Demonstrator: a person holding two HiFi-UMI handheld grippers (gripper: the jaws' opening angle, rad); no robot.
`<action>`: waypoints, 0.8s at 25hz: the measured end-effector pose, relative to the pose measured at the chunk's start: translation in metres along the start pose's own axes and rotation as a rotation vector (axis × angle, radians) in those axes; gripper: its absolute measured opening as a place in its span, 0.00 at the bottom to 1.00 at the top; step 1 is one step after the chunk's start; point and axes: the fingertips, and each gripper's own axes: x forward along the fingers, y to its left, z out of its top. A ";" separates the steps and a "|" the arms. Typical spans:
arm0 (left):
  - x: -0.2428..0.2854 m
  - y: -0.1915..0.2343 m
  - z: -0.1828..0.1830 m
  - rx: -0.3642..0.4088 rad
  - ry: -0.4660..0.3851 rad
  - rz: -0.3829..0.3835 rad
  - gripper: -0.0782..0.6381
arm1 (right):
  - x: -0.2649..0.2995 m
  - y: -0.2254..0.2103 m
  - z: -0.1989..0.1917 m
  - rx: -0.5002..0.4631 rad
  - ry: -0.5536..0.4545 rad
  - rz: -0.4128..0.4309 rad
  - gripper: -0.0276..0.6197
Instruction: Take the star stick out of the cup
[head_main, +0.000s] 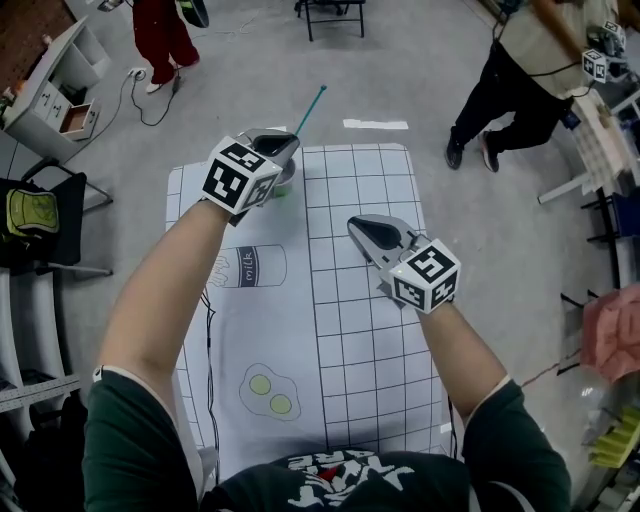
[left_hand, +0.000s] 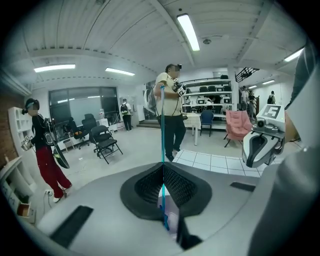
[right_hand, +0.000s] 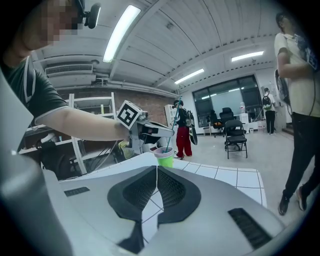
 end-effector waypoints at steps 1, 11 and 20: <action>-0.004 0.001 0.005 -0.005 -0.011 0.004 0.12 | -0.002 0.001 0.003 -0.003 -0.001 -0.003 0.09; -0.065 0.005 0.076 -0.013 -0.143 0.056 0.12 | -0.025 0.029 0.045 -0.054 -0.022 -0.020 0.09; -0.140 -0.009 0.143 0.018 -0.222 0.071 0.12 | -0.055 0.069 0.097 -0.109 -0.035 -0.049 0.09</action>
